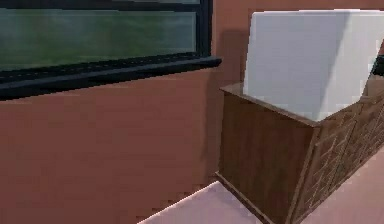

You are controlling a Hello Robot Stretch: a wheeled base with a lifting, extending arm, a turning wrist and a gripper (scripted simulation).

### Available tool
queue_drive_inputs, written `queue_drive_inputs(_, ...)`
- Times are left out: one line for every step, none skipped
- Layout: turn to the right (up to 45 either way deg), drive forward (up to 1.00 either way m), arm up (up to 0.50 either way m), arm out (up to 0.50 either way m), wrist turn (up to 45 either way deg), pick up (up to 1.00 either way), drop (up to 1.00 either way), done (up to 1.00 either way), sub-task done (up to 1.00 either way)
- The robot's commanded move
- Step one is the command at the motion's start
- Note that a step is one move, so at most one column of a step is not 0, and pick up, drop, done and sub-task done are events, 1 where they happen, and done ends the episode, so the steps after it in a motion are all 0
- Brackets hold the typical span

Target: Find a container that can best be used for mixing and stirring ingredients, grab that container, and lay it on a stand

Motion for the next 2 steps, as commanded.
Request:
queue_drive_inputs(0.0, 0.15, 0.00, 0.00, 0.0, 0.00, 0.00, 0.00, 0.00)
queue_drive_inputs(-45.0, 0.00, 0.00, 0.00, 0.0, 0.00, 0.00, 0.00, 0.00)
